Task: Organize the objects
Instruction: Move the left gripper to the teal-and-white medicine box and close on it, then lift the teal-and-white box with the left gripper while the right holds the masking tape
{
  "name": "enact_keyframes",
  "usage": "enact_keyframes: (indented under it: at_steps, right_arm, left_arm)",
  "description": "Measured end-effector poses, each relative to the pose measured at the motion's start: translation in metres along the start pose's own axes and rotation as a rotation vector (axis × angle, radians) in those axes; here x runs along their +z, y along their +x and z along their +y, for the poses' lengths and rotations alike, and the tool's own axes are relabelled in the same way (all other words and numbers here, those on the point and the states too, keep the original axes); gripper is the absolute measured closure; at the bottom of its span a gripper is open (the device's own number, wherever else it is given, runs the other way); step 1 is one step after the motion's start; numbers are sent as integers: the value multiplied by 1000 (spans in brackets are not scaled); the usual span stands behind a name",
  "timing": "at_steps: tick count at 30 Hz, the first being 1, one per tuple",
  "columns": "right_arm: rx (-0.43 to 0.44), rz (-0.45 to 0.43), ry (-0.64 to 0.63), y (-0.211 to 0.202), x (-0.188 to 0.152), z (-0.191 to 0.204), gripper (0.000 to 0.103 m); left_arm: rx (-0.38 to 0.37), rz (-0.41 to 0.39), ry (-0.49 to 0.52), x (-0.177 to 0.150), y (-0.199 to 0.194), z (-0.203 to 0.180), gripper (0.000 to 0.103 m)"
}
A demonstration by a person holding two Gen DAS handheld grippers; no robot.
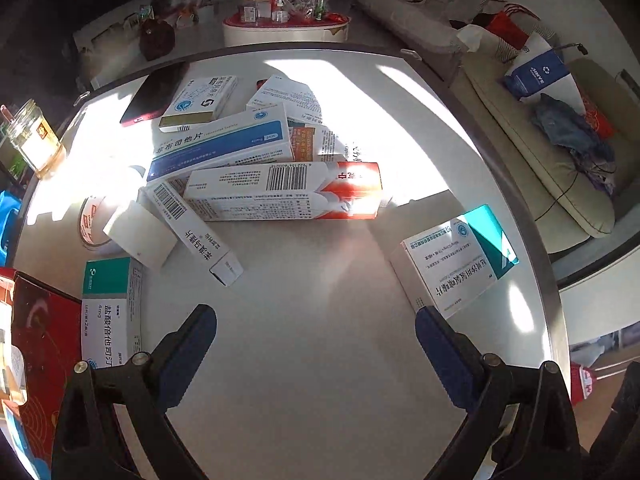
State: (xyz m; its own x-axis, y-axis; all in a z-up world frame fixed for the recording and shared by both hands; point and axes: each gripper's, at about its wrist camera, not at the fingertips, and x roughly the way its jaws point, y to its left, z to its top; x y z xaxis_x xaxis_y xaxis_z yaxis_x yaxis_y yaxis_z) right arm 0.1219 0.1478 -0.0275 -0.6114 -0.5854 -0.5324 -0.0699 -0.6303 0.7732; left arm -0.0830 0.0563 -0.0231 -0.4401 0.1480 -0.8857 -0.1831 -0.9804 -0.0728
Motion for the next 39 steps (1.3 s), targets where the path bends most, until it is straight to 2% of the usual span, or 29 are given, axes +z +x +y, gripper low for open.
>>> enact_keyframes:
  at_steps: [5, 9, 12, 15, 19, 20, 24, 27, 28, 29, 30, 31, 36, 39]
  right_arm:
    - [3, -26, -25, -15, -5, 1, 96]
    - [51, -42, 59, -30, -12, -20, 96]
    - [73, -54, 114, -41, -20, -33, 96]
    - [74, -71, 134, -53, -25, -41, 96]
    - [95, -89, 145, -66, -26, -45, 96]
    - [101, -91, 148, -68, -26, -46, 95]
    - [127, -97, 164, -71, -26, -49, 95]
    - [139, -97, 174, -70, -24, -52, 95]
    - [141, -99, 174, -71, -25, -51, 95]
    - [143, -100, 175, -72, -25, -51, 95]
    - [146, -103, 176, -73, -27, -51, 95]
    - [150, -106, 177, -74, -28, -50, 95]
    - [156, -116, 181, -75, -29, -48, 95]
    - [148, -122, 180, -76, -31, -47, 95]
  left_arm:
    - [48, -91, 328, 0, -15, -58, 1]
    - [94, -152, 556, 0, -12, -107, 1]
    - [162, -209, 709, -1, 2, -139, 1]
    - [206, -164, 807, 3, 30, -154, 1]
    - [140, -41, 815, 17, 57, -152, 0]
    - [101, -35, 800, 22, 57, -150, 1]
    - [-55, 123, 747, 44, 69, -142, 1]
    - [-147, 196, 691, 54, 77, -133, 2]
    - [-176, 199, 672, 54, 77, -129, 5]
    - [-197, 184, 654, 54, 74, -125, 14]
    - [-202, 163, 646, 52, 68, -122, 30]
    - [-203, 154, 641, 52, 64, -120, 36]
    - [-154, 96, 665, 33, 47, -113, 36]
    - [-199, 32, 546, 31, 21, -99, 36]
